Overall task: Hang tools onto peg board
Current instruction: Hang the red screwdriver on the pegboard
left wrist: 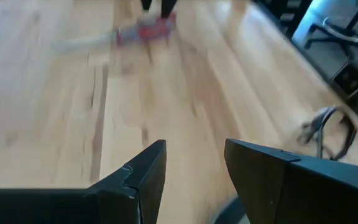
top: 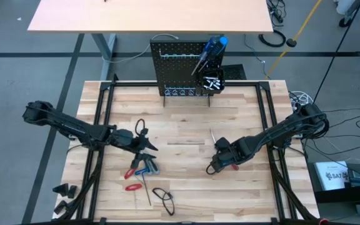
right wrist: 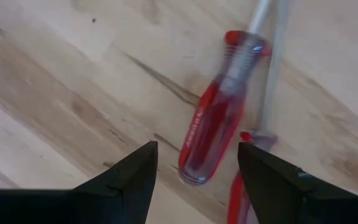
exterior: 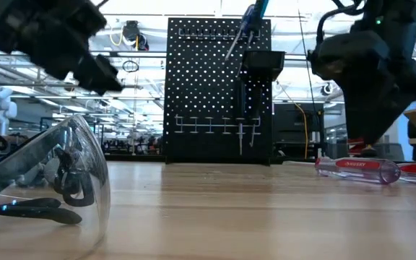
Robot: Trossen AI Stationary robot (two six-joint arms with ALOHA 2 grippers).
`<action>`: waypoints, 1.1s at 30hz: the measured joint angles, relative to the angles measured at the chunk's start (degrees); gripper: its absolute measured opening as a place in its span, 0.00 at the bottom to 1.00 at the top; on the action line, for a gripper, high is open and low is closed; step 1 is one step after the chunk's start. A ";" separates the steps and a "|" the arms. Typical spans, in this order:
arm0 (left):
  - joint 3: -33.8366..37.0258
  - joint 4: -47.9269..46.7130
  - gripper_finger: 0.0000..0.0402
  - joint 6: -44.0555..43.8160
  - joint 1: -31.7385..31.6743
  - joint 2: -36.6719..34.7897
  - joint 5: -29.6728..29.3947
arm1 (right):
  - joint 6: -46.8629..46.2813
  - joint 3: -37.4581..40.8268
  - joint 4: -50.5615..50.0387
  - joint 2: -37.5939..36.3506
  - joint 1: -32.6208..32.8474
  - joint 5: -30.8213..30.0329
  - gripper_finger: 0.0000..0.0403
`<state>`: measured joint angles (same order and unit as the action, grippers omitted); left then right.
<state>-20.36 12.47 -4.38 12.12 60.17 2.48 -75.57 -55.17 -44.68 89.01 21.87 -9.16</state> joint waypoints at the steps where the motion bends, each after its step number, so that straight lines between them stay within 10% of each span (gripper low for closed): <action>1: 0.70 -0.02 0.43 -0.46 0.00 0.23 0.00 | 0.68 0.54 1.31 0.02 0.00 0.20 0.53; 15: 4.18 4.46 0.43 -0.10 -4.62 -7.59 -10.03 | 0.26 8.07 12.58 -0.02 -0.15 -2.61 0.53; 25: 4.18 23.10 0.43 9.45 -7.90 -5.11 -2.00 | 0.37 10.48 17.01 3.70 -2.12 -2.23 0.52; 33: 4.13 24.10 0.43 11.07 -8.23 -2.40 1.76 | 6.68 6.73 13.46 6.93 -3.82 1.28 0.29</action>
<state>-16.23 36.57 6.70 3.89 57.77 4.24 -68.89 -48.44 -31.22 95.94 18.04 -7.88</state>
